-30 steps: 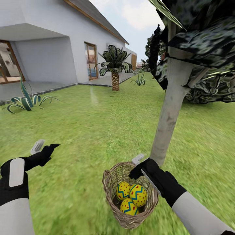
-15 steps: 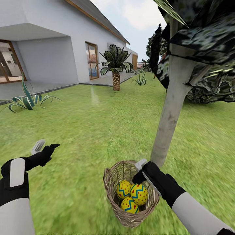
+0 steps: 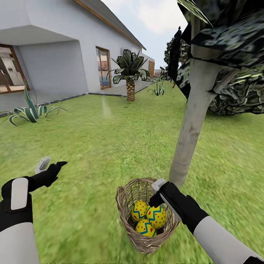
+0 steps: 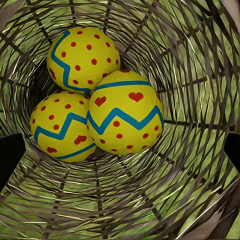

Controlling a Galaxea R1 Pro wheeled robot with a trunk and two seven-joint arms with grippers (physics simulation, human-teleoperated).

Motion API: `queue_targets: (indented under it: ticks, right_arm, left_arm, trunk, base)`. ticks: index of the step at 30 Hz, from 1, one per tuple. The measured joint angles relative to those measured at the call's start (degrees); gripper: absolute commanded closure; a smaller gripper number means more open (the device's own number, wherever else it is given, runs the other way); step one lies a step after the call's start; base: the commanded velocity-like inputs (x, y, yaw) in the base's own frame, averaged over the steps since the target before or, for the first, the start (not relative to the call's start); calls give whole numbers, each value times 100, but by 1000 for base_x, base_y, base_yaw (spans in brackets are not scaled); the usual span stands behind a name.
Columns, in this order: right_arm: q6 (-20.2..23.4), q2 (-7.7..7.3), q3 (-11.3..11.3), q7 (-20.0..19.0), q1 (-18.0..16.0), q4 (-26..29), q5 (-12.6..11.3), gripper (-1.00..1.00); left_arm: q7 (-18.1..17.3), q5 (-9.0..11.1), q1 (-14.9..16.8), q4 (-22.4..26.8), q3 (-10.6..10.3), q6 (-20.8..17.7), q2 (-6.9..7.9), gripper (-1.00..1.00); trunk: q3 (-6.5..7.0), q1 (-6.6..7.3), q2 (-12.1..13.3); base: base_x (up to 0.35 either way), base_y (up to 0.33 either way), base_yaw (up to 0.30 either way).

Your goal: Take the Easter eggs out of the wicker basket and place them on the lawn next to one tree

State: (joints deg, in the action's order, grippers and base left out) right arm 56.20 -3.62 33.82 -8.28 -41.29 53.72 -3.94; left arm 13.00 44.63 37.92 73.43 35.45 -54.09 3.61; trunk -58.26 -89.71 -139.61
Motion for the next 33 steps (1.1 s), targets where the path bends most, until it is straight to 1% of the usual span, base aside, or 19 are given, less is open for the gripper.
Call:
queue_targets:
  ticks: [3,6,12,17,26,33]
  right_arm:
    - [-77,0,2,0,3,0,10,-100]
    - [-228,0,1,2,4,0,21,-100]
    - [-278,-5,1,5,4,8,32,-100]
    - [-281,-1,1,6,4,9,33,-100]
    - [-281,0,7,11,4,9,27,-100]
    - [-280,0,1,13,4,9,21,-100]
  left_arm:
    - [0,3,0,0,1,1,0,-100]
    - [0,0,0,0,0,0,0,-100]
    - [-2,-2,0,-79,0,0,0,-100]
    - [-9,0,0,-226,-1,0,3,-100]
    - [-9,3,0,-239,-1,0,9,-100]
    - [-9,3,0,-245,-1,2,9,-100]
  trunk:
    - [0,-1,-2]
    - [-54,-66,-120]
    - [-162,-197,-359]
    - [-272,-210,-366]
    - [-273,-210,-367]
    - [-273,-207,-367]
  base:
    - [0,0,0]
    - [0,0,0]
    - [0,0,0]
    - [0,0,0]
    - [9,0,0]
    - [284,0,0]
